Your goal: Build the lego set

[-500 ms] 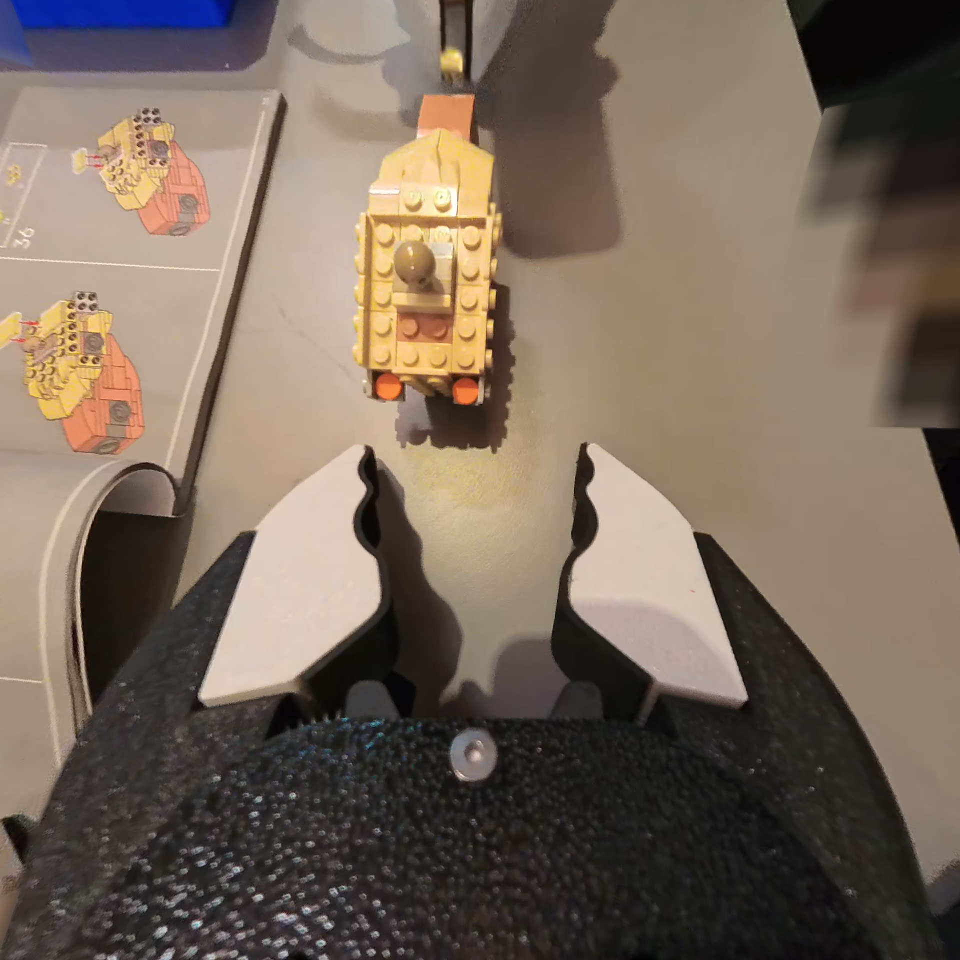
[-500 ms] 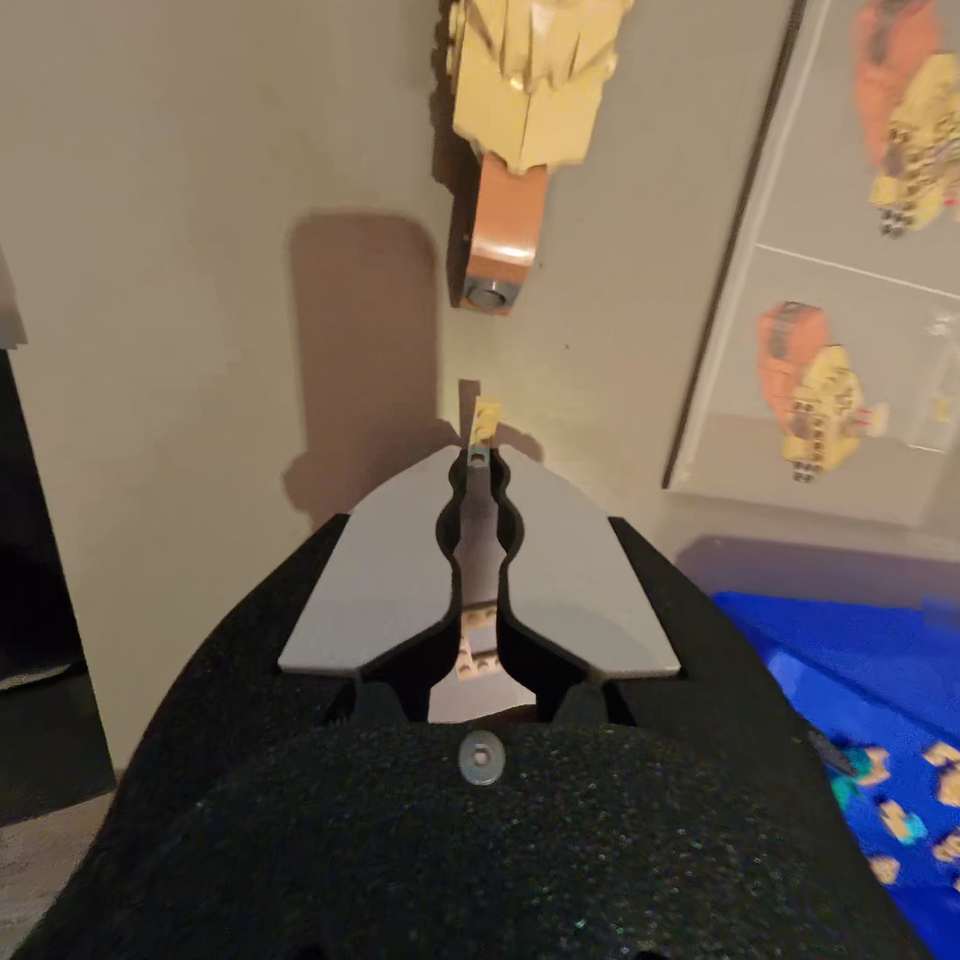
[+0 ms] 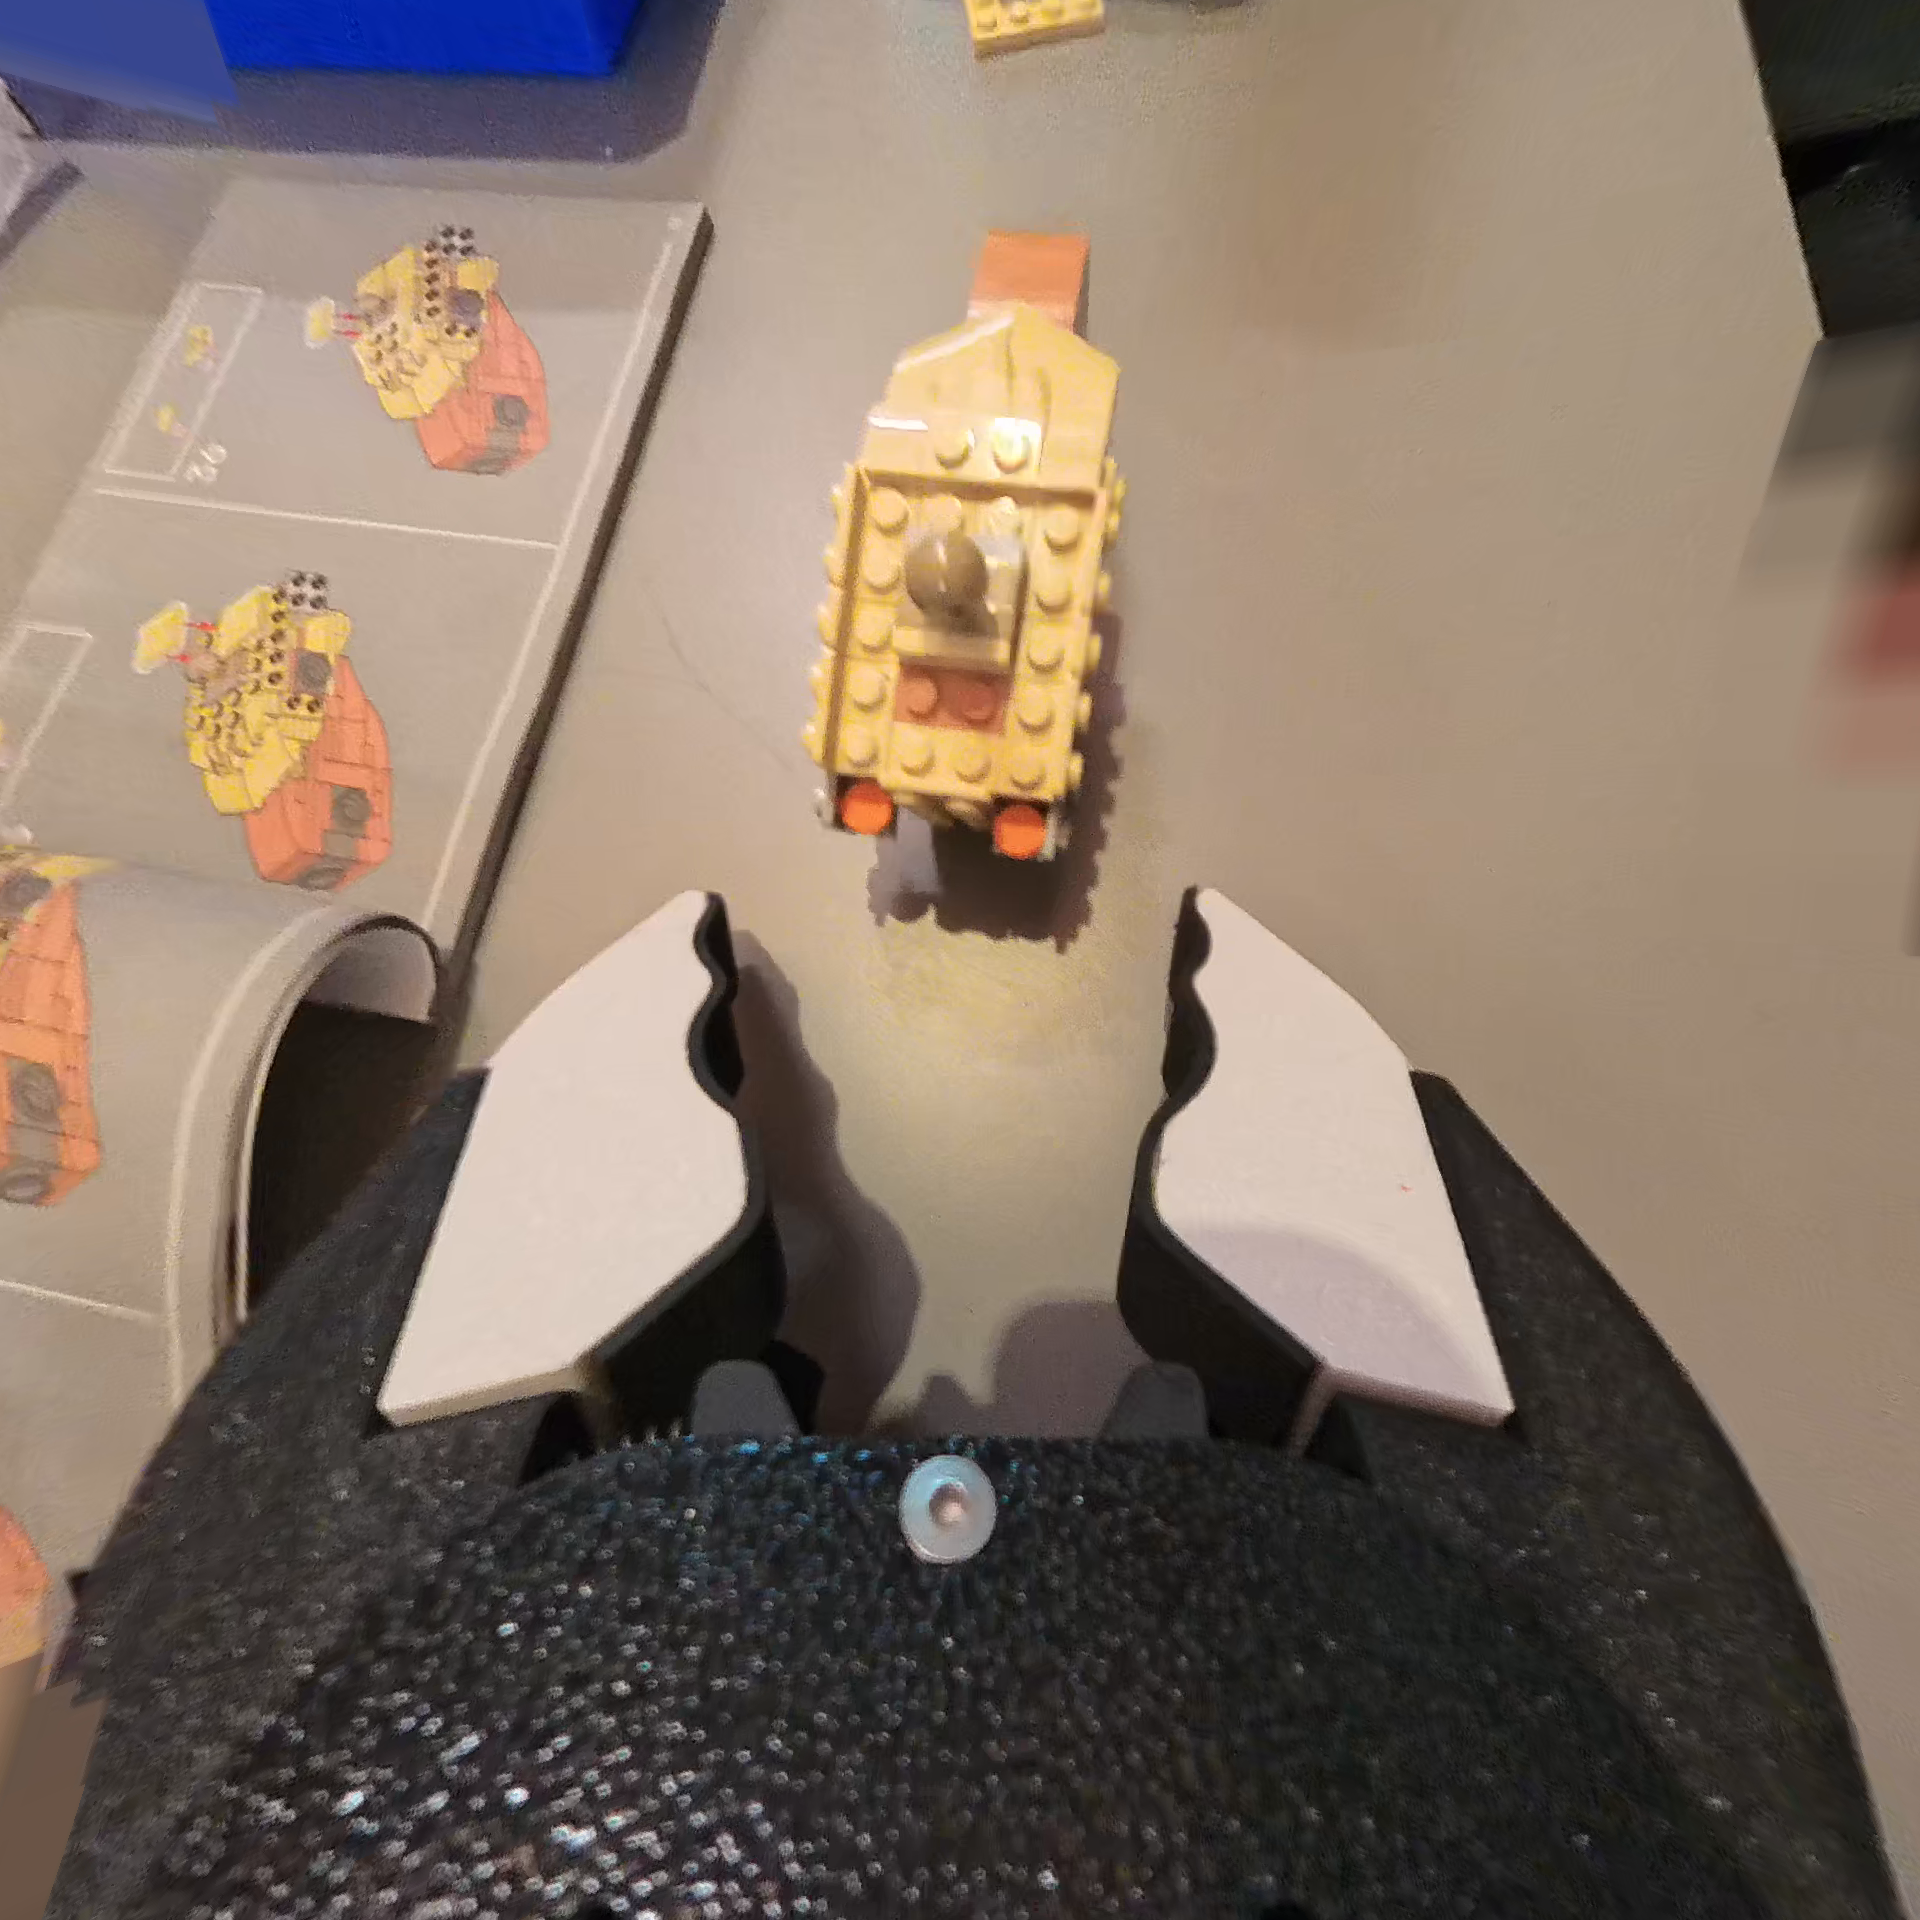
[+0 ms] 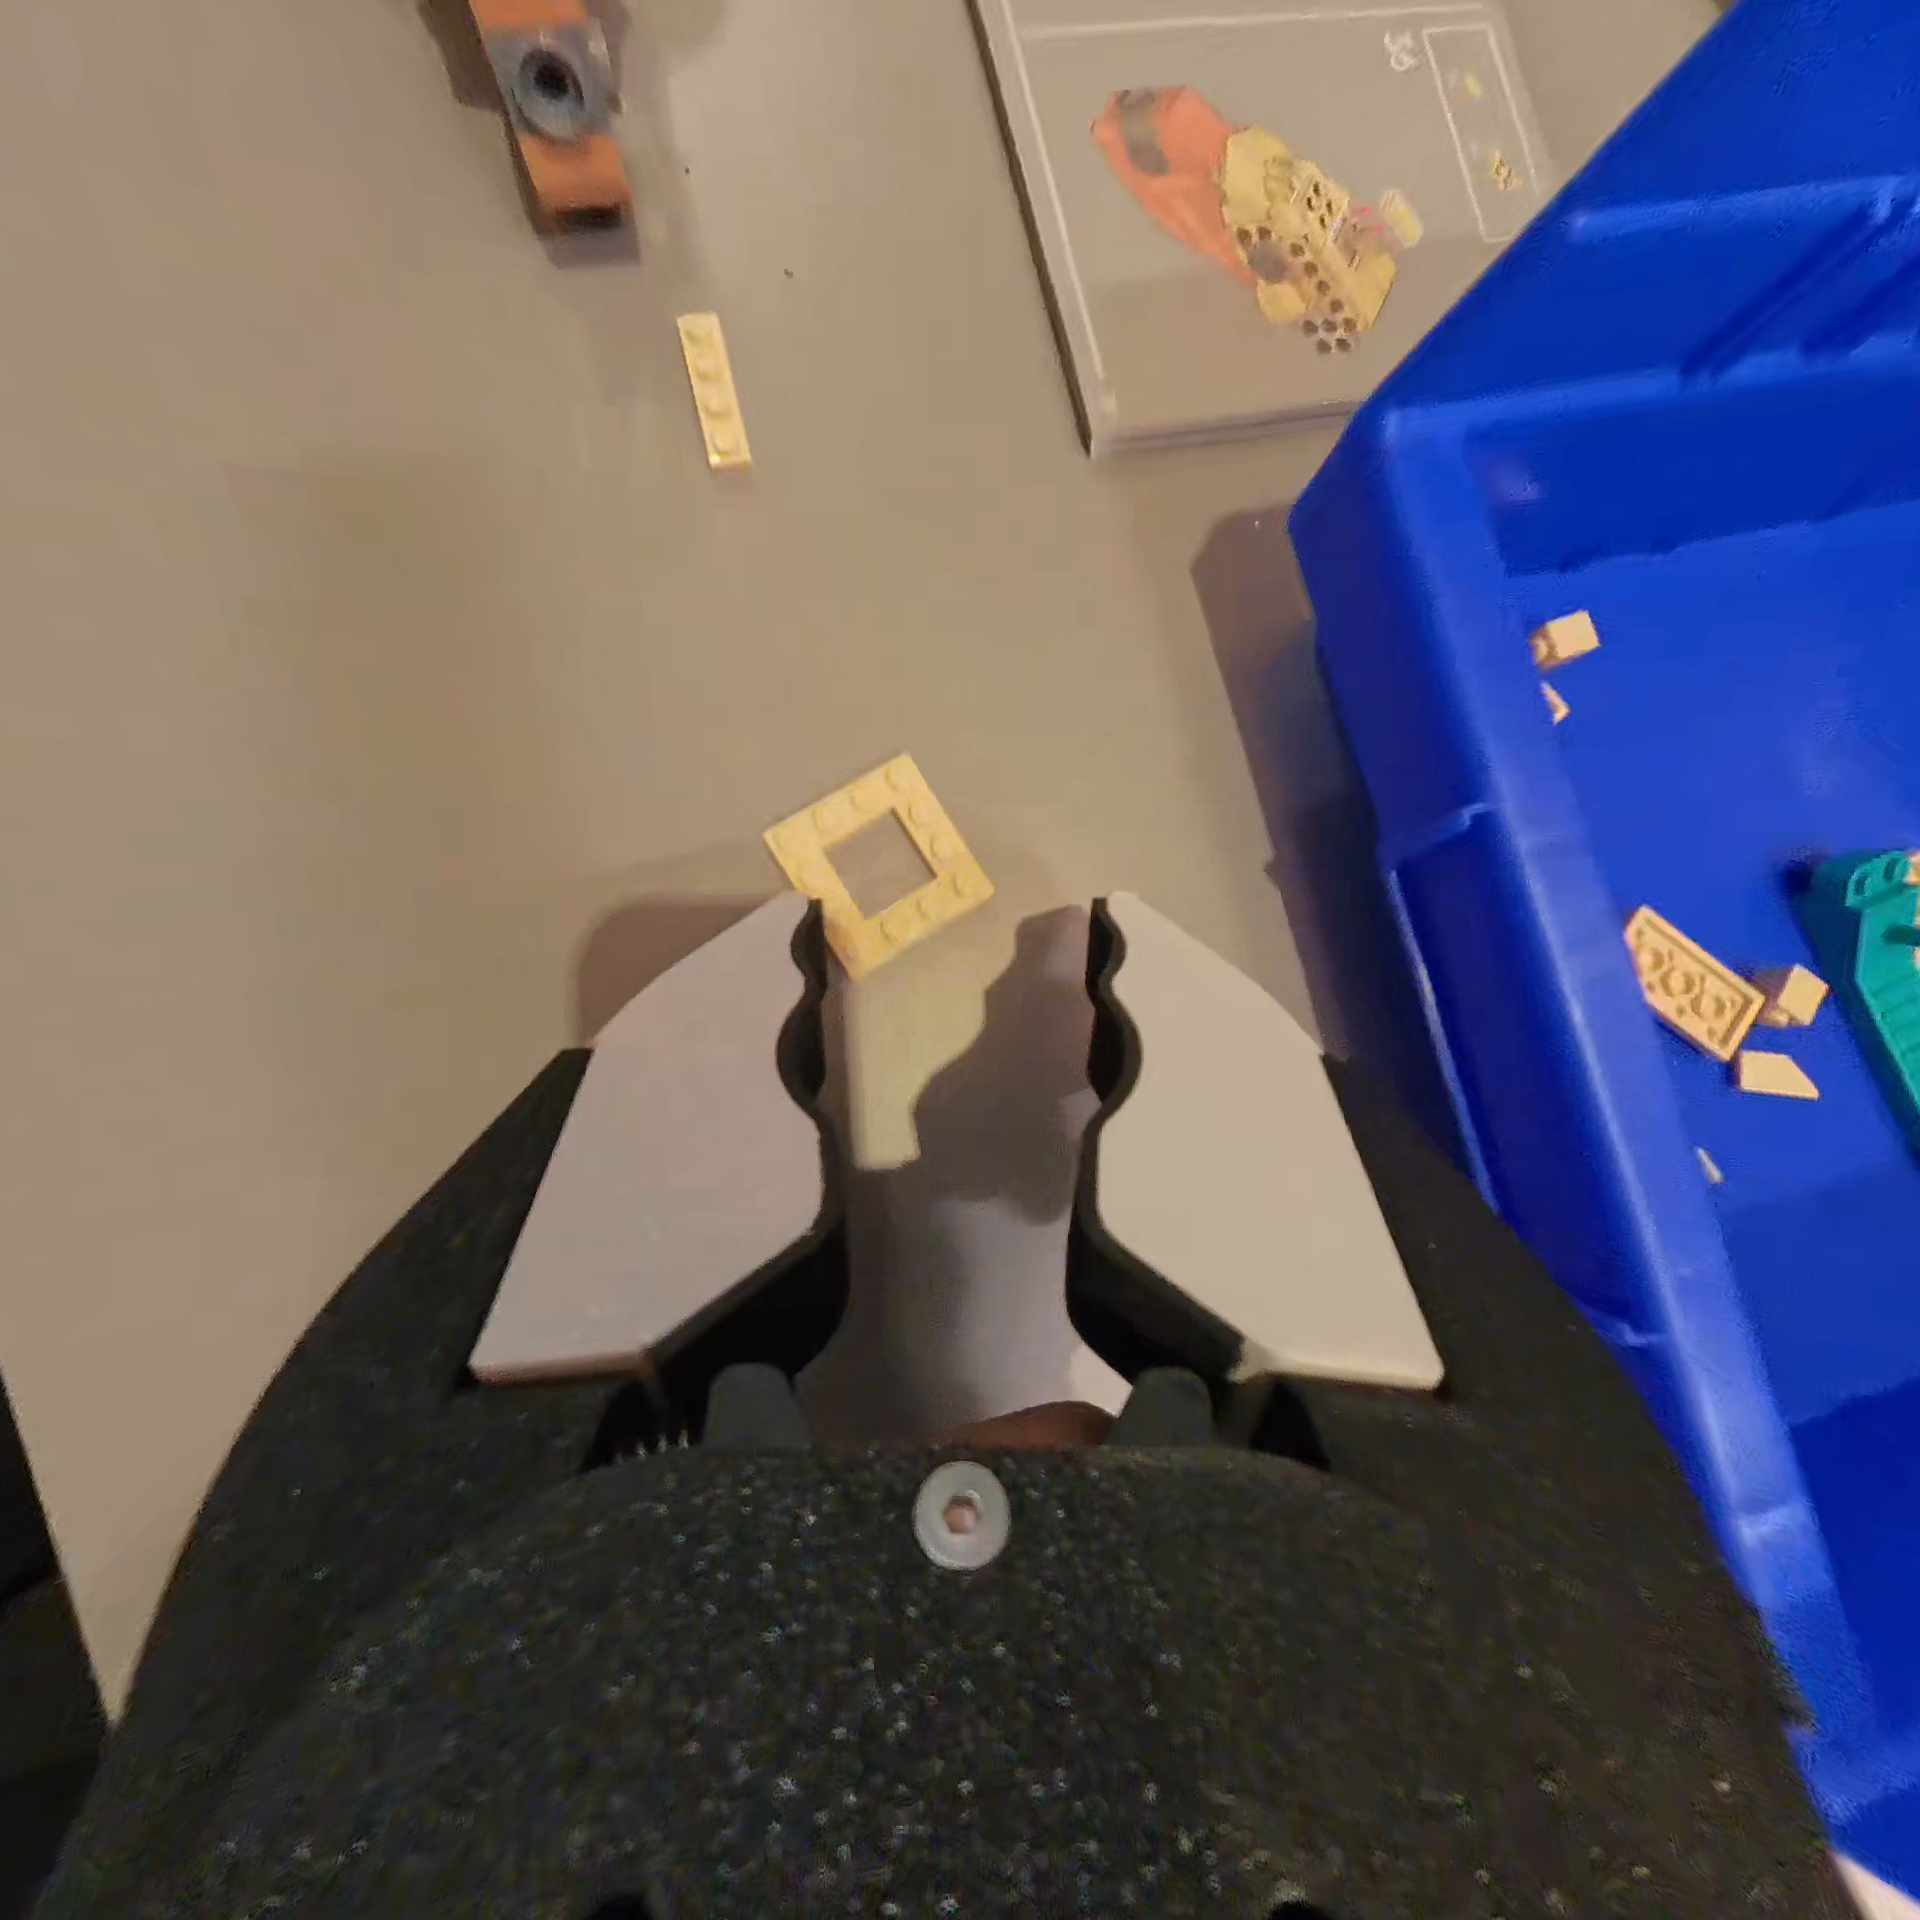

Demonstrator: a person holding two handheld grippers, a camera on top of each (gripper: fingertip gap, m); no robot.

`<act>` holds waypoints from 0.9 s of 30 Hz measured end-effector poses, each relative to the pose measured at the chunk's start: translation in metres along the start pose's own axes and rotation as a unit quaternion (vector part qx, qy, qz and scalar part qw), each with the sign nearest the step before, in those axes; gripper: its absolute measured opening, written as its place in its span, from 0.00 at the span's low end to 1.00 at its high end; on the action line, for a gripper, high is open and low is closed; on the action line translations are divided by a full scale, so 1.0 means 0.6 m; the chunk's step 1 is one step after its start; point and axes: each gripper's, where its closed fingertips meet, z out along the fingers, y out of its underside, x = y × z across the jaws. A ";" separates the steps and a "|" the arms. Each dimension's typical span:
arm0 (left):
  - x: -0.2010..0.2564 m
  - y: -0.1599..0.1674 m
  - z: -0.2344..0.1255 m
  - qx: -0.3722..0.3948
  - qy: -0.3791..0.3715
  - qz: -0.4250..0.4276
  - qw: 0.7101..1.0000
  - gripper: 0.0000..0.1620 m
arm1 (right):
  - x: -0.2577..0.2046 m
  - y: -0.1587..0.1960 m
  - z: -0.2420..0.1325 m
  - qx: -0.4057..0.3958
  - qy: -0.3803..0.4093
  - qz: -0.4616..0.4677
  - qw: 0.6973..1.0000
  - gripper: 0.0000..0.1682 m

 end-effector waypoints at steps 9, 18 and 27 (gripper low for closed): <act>0.001 -0.040 0.035 0.014 0.009 0.027 1.000 0.30 | 0.015 -0.008 0.009 0.069 0.018 0.010 0.997 0.31; 0.001 -0.061 0.044 0.019 -0.025 0.082 0.996 0.29 | 0.011 -0.013 0.009 0.083 -0.033 -0.034 0.995 0.31; 0.005 -0.078 0.054 0.033 0.004 0.053 0.998 0.29 | -0.002 -0.015 0.022 0.061 -0.121 -0.075 0.988 0.29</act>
